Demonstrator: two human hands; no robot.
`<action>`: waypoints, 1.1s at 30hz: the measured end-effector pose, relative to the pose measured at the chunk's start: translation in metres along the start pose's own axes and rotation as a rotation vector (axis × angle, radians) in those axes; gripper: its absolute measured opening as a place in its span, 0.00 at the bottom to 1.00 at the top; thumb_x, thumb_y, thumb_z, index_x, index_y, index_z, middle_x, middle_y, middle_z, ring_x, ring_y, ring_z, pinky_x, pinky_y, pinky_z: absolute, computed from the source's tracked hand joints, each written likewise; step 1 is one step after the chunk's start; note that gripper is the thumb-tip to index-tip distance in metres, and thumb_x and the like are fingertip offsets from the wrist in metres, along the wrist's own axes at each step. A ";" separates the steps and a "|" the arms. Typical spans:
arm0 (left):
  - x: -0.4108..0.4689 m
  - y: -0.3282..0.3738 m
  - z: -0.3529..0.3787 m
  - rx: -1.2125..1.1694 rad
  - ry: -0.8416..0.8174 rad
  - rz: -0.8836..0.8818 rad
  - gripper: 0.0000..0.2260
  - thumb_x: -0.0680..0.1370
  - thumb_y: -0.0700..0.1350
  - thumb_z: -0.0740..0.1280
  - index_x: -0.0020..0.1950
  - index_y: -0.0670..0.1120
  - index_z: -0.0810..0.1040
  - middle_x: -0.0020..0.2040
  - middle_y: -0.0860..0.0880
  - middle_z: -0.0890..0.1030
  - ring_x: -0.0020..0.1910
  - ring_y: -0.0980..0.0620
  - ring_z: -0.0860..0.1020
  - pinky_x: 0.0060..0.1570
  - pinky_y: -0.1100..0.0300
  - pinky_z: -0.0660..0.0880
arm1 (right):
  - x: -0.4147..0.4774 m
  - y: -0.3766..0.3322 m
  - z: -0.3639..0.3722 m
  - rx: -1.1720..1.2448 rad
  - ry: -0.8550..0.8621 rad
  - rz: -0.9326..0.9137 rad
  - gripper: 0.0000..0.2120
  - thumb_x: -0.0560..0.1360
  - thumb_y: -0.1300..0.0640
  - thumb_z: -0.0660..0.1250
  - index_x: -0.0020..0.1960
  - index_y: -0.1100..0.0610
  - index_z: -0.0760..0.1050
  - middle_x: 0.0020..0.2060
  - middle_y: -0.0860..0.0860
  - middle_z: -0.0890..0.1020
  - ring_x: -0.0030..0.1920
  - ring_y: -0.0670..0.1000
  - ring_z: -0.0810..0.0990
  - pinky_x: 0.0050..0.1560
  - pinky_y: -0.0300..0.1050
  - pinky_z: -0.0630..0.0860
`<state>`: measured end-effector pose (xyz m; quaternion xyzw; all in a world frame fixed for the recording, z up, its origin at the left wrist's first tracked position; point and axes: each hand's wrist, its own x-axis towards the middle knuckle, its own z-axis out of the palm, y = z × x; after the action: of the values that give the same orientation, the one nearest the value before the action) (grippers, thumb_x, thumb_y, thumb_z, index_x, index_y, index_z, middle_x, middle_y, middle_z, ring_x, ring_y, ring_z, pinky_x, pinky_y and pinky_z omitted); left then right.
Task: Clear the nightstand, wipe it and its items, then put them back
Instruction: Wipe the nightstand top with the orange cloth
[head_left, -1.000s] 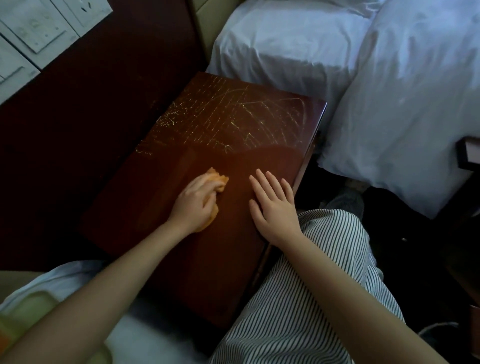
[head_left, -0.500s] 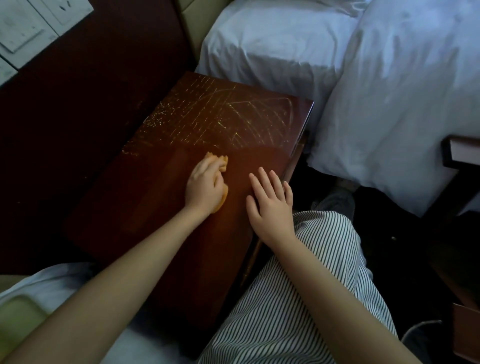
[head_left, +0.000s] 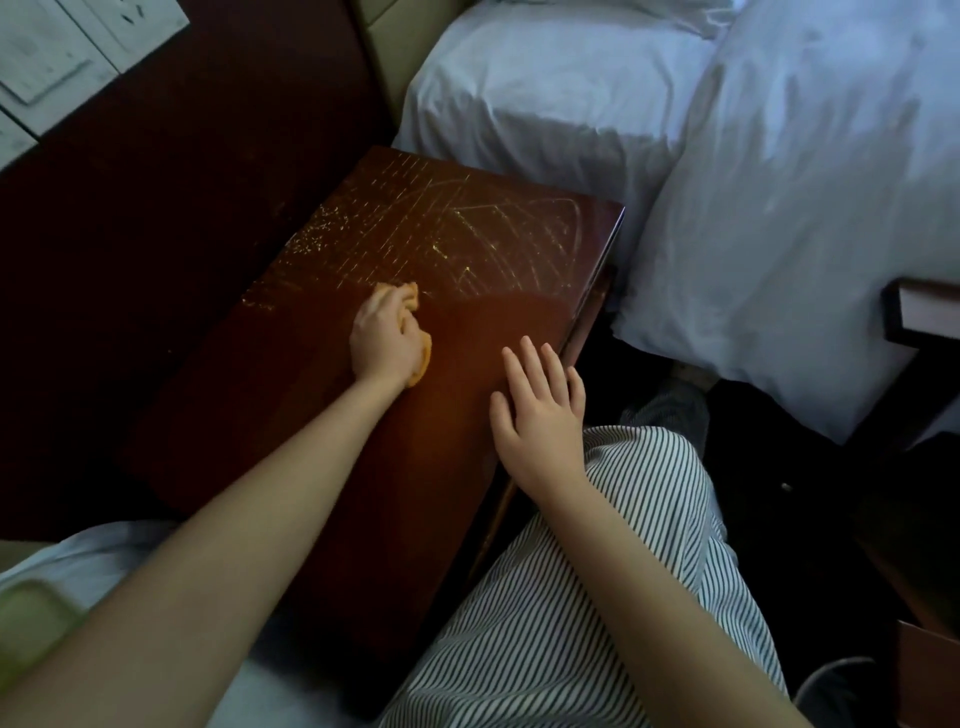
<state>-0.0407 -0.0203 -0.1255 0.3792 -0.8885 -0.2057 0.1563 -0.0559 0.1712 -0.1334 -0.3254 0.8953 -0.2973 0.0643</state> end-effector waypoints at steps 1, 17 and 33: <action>-0.003 0.007 0.006 -0.007 -0.035 0.056 0.14 0.79 0.39 0.58 0.63 0.47 0.75 0.67 0.49 0.72 0.68 0.48 0.67 0.63 0.56 0.64 | 0.000 0.000 -0.001 -0.001 -0.011 0.005 0.30 0.77 0.44 0.42 0.76 0.51 0.57 0.76 0.48 0.55 0.76 0.49 0.45 0.71 0.45 0.33; -0.018 -0.028 -0.013 0.049 -0.058 0.042 0.15 0.79 0.40 0.58 0.64 0.47 0.74 0.69 0.47 0.70 0.71 0.48 0.63 0.67 0.50 0.63 | 0.000 0.000 -0.006 0.015 -0.081 0.074 0.25 0.82 0.49 0.50 0.77 0.51 0.53 0.77 0.48 0.51 0.76 0.48 0.42 0.71 0.46 0.33; -0.064 -0.009 -0.008 -0.038 -0.299 0.483 0.15 0.77 0.43 0.57 0.62 0.50 0.76 0.66 0.51 0.73 0.68 0.52 0.66 0.65 0.56 0.63 | -0.003 0.007 -0.012 0.047 -0.078 0.127 0.25 0.82 0.49 0.50 0.77 0.52 0.52 0.77 0.48 0.52 0.76 0.48 0.43 0.72 0.47 0.35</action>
<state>0.0107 0.0187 -0.1306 0.1191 -0.9623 -0.2328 0.0751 -0.0614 0.1835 -0.1281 -0.2778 0.9038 -0.3005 0.1253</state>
